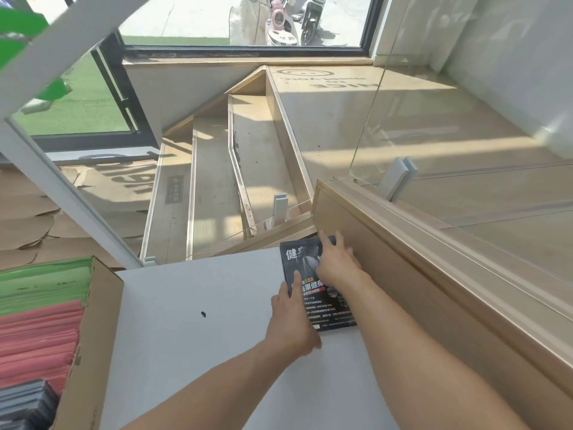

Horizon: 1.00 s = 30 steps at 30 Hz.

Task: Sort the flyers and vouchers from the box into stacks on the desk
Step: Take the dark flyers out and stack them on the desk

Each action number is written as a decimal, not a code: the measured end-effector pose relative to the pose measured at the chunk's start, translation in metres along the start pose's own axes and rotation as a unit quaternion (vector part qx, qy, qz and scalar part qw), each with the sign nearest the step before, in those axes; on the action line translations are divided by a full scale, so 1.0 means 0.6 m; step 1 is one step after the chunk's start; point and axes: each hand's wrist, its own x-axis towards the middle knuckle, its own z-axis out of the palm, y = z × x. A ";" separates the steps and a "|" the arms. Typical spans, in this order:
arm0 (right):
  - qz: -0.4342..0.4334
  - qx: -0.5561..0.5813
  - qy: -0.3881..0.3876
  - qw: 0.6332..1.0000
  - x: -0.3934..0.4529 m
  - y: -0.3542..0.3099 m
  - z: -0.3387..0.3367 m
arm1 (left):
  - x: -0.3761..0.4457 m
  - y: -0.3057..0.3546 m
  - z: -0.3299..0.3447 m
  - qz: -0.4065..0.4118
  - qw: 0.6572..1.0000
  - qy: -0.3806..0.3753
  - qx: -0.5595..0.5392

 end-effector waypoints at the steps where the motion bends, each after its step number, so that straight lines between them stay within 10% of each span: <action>1: -0.016 -0.019 -0.007 1.000 0.013 -0.005 -0.008 | -0.002 0.003 0.005 0.004 1.000 0.006 0.013; 16: -0.071 -0.122 -0.034 0.989 0.061 -0.009 -0.007 | 0.013 -0.011 0.028 0.029 0.995 0.098 0.010; 23: -0.099 -0.150 0.095 0.979 -0.026 -0.043 -0.008 | -0.029 -0.052 0.001 0.039 0.982 0.092 -0.162; 30: -0.095 -0.114 0.030 0.988 -0.095 -0.018 0.039 | -0.153 -0.122 -0.059 0.088 0.926 0.245 -0.273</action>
